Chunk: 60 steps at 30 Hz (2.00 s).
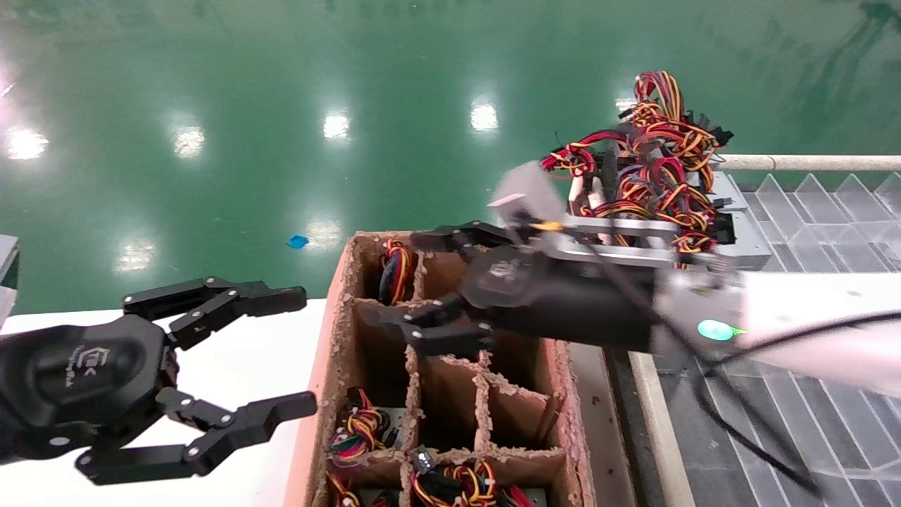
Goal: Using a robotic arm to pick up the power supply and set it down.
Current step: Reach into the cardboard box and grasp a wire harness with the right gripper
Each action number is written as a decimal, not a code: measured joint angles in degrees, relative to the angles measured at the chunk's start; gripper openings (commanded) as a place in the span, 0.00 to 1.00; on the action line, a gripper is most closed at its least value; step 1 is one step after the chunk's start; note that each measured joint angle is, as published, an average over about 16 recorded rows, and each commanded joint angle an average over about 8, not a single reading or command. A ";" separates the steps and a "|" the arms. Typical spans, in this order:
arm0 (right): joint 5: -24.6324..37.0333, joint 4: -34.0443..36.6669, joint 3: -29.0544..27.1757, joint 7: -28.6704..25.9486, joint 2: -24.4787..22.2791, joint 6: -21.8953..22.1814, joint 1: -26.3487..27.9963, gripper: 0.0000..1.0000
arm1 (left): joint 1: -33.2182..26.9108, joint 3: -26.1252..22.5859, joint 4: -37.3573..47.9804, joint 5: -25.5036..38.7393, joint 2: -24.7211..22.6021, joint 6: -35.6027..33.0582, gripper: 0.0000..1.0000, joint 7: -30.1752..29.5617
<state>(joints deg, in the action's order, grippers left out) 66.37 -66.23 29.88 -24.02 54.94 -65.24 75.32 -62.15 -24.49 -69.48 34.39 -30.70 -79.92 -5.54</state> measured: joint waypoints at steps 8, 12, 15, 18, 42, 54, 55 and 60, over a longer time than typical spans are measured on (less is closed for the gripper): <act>10.46 6.11 5.55 -6.36 8.00 7.56 5.08 0.79 | 0.00 0.00 0.00 0.00 0.00 0.00 0.00 0.00; 13.86 8.34 7.24 -8.76 10.31 10.07 6.25 0.29 | 0.00 0.00 0.00 0.00 0.00 0.00 0.00 0.00; 15.88 9.04 8.23 -10.40 11.21 11.43 6.54 0.00 | 0.00 0.00 0.00 0.00 0.00 0.00 0.00 0.00; 17.51 8.96 9.08 -11.99 11.63 12.31 6.51 0.00 | 0.00 0.00 0.00 0.00 0.00 0.00 0.00 0.00; 20.88 8.10 10.58 -16.62 11.82 15.55 4.23 0.00 | 0.00 0.00 0.00 0.00 0.00 0.00 0.00 0.00; 18.93 10.31 9.57 -14.47 12.29 15.50 4.01 0.00 | 0.00 0.00 0.00 0.00 0.00 0.00 0.00 0.00; 18.66 10.21 9.42 -14.34 12.16 15.40 3.93 0.00 | 0.00 0.00 0.00 0.00 0.00 0.00 0.00 0.00; 16.82 8.78 8.36 -13.68 11.04 14.64 3.58 0.00 | 0.00 0.00 0.00 0.00 0.00 0.00 0.00 0.00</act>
<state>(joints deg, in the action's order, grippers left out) 83.19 -57.45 38.24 -37.71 65.98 -50.60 78.90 -62.15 -24.49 -69.48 34.39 -30.70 -79.92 -5.54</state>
